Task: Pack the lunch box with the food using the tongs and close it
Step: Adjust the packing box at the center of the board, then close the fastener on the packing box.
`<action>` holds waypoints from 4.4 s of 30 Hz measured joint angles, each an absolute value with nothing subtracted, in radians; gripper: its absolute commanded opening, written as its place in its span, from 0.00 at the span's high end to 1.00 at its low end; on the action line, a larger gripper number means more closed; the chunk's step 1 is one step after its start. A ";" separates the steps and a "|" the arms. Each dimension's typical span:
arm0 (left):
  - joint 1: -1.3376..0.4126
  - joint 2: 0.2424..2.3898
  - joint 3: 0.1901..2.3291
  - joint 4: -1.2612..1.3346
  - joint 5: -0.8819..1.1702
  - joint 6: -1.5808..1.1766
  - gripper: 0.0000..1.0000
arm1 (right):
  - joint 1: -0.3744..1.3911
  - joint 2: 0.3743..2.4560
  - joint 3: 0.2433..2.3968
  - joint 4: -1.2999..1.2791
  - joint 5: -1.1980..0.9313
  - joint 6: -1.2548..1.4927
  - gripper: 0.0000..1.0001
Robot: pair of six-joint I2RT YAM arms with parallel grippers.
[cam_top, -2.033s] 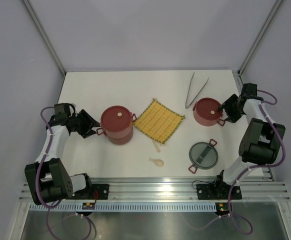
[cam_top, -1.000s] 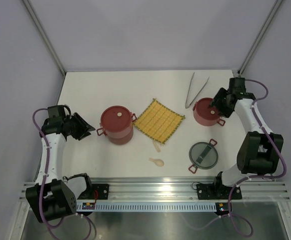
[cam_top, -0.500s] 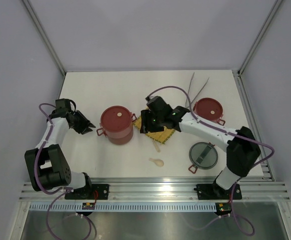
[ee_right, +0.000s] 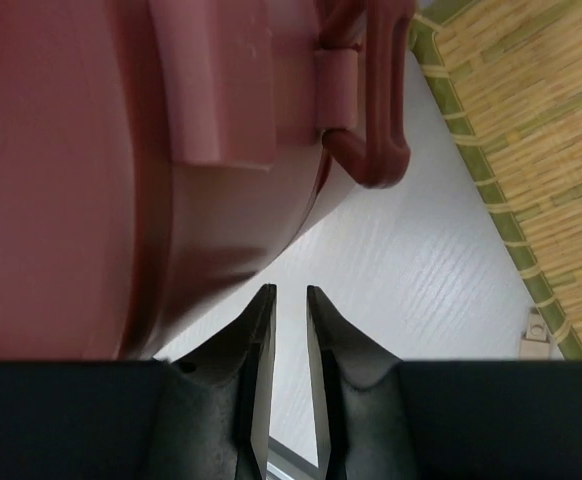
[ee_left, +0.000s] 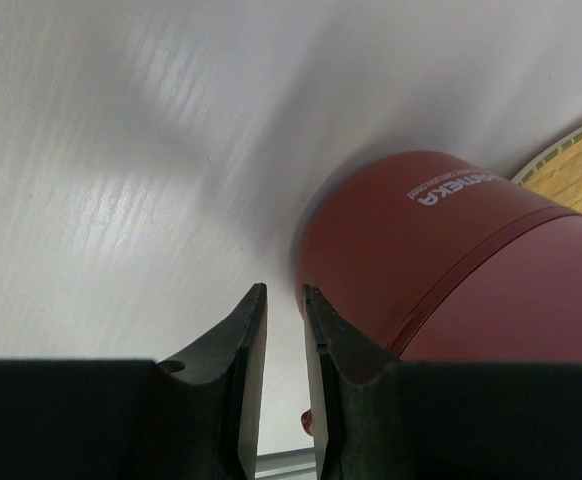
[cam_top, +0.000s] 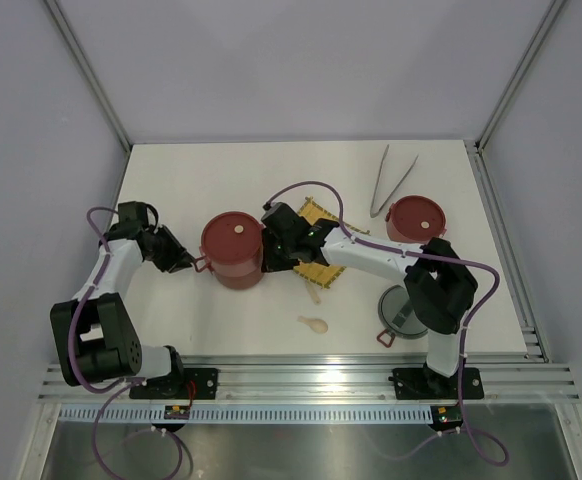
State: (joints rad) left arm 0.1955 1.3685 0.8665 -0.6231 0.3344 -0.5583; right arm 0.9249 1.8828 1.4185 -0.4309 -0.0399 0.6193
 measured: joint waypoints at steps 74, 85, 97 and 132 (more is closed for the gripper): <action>0.020 1.166 0.680 -0.615 0.276 -0.717 1.00 | 0.742 2.255 2.059 -0.694 -0.073 0.474 0.75; 0.020 1.170 0.676 -0.591 0.277 -0.717 1.00 | 0.744 2.212 2.054 -0.693 -0.046 0.466 0.75; 0.020 1.235 0.706 -0.571 0.276 -0.714 1.00 | 0.745 2.127 2.030 -0.679 -0.052 0.455 0.75; 0.020 1.319 0.820 -0.544 0.281 -0.700 1.00 | 0.746 2.270 1.848 -0.622 -0.163 0.499 0.84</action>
